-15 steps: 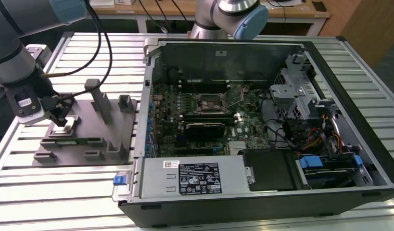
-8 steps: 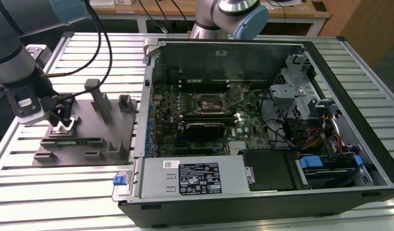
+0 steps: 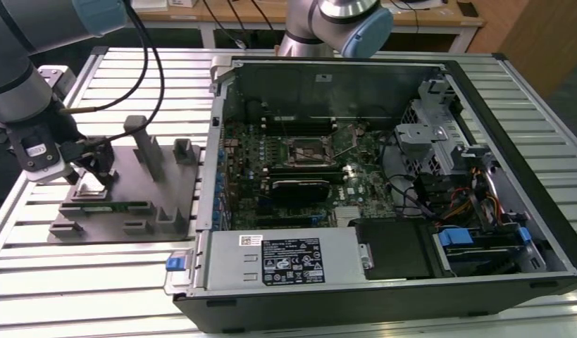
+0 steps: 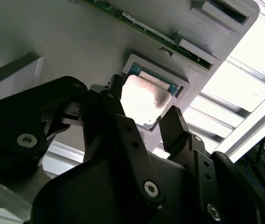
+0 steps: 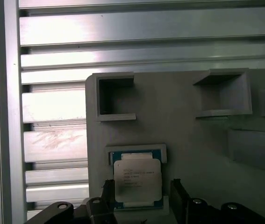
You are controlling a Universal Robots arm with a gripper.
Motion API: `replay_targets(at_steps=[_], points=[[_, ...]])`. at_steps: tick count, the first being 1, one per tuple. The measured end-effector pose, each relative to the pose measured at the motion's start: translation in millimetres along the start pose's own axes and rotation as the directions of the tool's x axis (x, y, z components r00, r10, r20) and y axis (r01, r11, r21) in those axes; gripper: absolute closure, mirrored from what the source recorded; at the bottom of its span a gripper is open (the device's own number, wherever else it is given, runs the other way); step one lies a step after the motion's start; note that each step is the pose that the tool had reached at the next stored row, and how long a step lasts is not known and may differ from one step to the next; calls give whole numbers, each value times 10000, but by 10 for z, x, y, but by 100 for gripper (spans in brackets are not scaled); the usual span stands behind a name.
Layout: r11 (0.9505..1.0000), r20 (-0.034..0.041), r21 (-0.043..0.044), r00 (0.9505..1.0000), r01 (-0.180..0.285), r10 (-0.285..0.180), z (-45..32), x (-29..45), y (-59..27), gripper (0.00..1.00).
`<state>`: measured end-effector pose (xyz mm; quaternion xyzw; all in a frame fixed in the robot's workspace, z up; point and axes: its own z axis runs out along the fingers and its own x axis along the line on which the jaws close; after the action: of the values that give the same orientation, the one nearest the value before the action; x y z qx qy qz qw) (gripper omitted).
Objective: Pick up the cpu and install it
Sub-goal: 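Pick up the cpu and move it towards the insertion slot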
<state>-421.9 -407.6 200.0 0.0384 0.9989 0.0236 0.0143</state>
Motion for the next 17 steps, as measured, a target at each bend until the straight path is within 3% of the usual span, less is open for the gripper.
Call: replay_targets(at_steps=[6,17], points=[[9995,-15,-8,9995,316,-316,20,1,0,41],[9994,-40,-6,9994,342,-342,91,3,-5,41]])
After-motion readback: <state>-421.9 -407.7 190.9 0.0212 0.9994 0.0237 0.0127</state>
